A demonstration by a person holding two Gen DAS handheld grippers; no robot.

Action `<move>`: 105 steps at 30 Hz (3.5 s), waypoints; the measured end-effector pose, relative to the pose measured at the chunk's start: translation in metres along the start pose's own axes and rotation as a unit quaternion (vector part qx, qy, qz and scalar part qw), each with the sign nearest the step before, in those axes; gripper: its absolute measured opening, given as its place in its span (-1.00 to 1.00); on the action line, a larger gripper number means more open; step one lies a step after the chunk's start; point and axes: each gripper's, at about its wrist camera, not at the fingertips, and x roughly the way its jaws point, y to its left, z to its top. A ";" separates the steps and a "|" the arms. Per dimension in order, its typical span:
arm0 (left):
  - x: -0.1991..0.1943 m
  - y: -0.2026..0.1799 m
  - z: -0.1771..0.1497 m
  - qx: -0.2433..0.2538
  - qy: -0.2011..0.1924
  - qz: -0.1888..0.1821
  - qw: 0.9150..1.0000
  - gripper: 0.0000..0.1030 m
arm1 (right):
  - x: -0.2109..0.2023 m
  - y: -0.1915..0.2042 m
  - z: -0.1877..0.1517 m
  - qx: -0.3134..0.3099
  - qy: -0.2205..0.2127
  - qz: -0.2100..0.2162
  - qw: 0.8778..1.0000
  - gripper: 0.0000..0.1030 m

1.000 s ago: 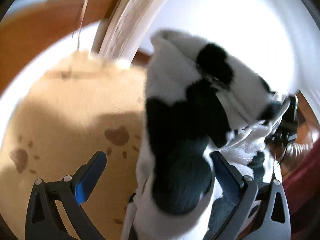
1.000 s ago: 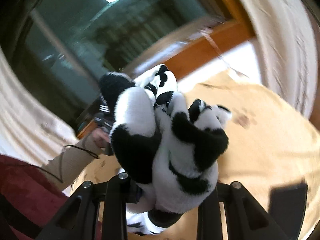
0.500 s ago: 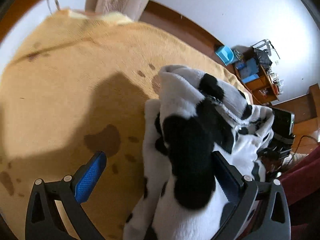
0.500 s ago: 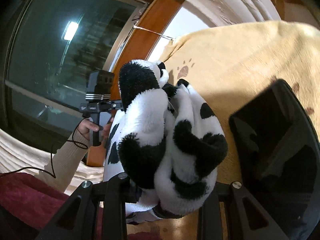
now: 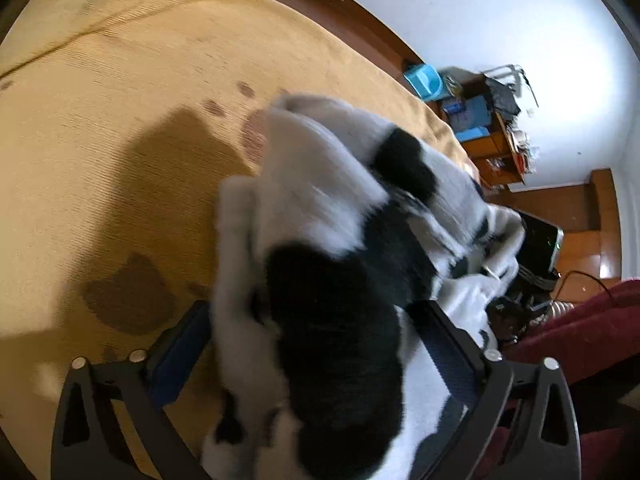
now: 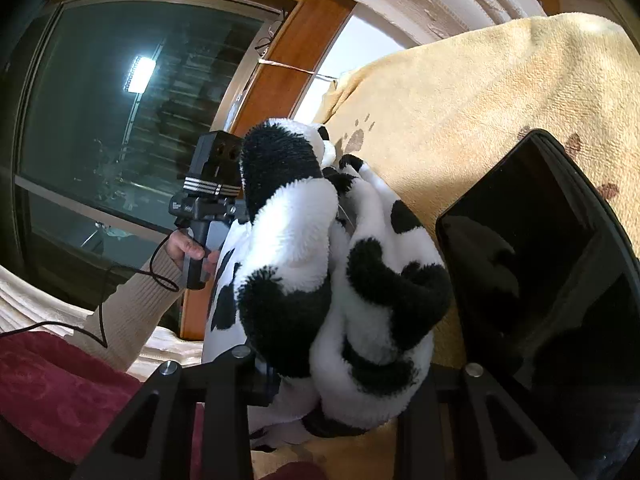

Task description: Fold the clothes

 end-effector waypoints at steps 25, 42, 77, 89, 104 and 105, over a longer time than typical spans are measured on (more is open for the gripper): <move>-0.118 -0.091 -0.214 -0.153 -0.315 0.029 0.936 -0.41 | -0.001 0.164 0.037 -0.287 0.063 0.041 0.955 -0.41; -0.056 -0.219 -0.429 -0.398 -0.466 0.071 0.787 -0.40 | 0.053 0.264 0.015 -0.435 0.316 0.195 0.821 -0.40; -0.014 -0.013 -0.414 -0.511 -0.501 -0.076 0.694 0.57 | 0.242 0.174 0.017 -0.388 0.317 -0.062 0.863 -0.71; -0.016 -0.036 -0.330 -0.475 -0.379 0.158 0.778 0.64 | 0.228 0.129 0.043 -0.374 0.258 -0.150 0.878 -0.71; 0.020 -0.048 -0.394 -0.529 -0.456 0.052 0.714 0.16 | 0.248 0.144 0.024 -0.389 0.266 -0.106 0.875 -0.70; 0.028 -0.044 -0.396 -0.537 -0.459 0.036 0.707 0.16 | 0.253 0.138 0.021 -0.386 0.270 -0.112 0.875 -0.70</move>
